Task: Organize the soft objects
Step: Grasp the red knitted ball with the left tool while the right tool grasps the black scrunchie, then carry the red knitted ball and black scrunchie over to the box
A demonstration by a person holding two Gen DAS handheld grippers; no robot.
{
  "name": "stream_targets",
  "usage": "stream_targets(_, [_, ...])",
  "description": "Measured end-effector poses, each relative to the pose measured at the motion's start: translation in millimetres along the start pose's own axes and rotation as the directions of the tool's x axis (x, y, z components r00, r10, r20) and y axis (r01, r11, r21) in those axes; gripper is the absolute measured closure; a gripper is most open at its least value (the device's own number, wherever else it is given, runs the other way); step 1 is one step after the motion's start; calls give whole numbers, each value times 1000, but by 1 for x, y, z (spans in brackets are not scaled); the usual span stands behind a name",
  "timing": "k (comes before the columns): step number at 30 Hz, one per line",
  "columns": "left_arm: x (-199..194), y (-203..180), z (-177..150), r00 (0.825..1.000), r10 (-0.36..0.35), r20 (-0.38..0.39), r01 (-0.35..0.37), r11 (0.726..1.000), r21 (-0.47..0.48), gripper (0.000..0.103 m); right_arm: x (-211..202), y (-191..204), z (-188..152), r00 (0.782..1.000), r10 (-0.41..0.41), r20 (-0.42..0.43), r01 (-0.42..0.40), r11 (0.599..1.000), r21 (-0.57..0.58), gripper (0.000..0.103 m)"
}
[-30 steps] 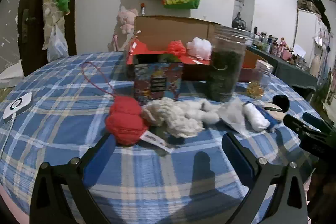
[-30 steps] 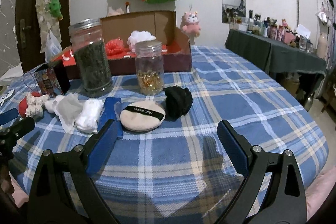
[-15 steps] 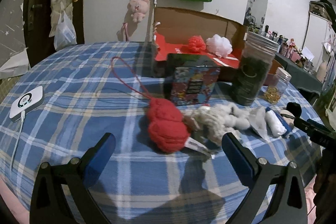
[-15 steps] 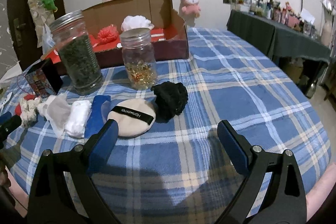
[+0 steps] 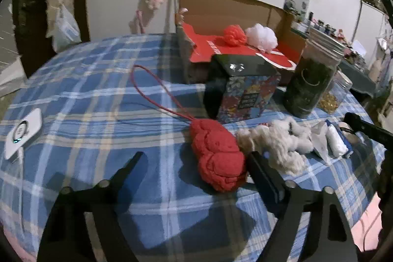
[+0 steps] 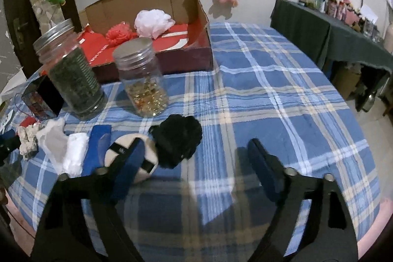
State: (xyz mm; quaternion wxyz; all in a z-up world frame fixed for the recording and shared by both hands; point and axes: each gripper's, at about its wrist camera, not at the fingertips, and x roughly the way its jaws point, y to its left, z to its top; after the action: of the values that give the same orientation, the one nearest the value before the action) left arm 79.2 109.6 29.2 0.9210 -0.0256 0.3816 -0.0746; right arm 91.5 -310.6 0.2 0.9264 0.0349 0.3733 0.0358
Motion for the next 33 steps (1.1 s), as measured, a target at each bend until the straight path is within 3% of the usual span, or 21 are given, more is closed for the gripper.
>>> stream_targets(1, [2, 0, 0, 1000, -22, -7, 22, 1000, 1, 27, 2, -1, 2, 1000, 13, -8, -13, 1000, 6, 39])
stream_targets(2, [3, 0, 0, 998, -55, -15, 55, 998, 4, 38, 6, -2, 4, 999, 35, -23, -35, 999, 11, 43])
stream_targets(3, [4, 1, 0, 996, -87, -22, 87, 996, 3, 51, 9, -3, 6, 998, 54, -37, -54, 998, 15, 50])
stream_targets(5, [5, 2, 1, 990, -138, -33, 138, 990, -8, 64, 13, -5, 8, 994, 93, -53, -92, 996, 17, 65])
stream_targets(6, [4, 4, 1, 988, -151, -32, 150, 988, -18, 64, 12, -4, 9, 993, 102, -51, -101, 995, 14, 73])
stream_targets(9, [-2, 10, 3, 989, -149, -16, 148, 988, -42, 66, 9, -4, 11, 991, 122, -48, -122, 993, 0, 76])
stream_targets(14, [-29, 18, 10, 992, -121, 47, 123, 991, -42, 67, -6, 0, 14, 989, 151, -6, -151, 988, -18, 76])
stream_targets(18, [-52, 9, 19, 982, -163, 95, 166, 986, -15, 67, -24, 13, 16, 979, 201, 33, -199, 978, -59, 76])
stream_targets(24, [-64, -29, 28, 944, -310, 114, 306, 951, 49, 67, -35, 44, 12, 953, 299, 44, -292, 949, -123, 76])
stream_targets(28, [-42, -57, 33, 910, -411, 57, 408, 911, 55, 67, -31, 63, 9, 940, 338, 37, -329, 932, -154, 76])
stream_targets(33, [-12, -87, 31, 878, -479, -17, 479, 876, 48, 67, -21, 81, 7, 934, 355, 29, -344, 921, -185, 76])
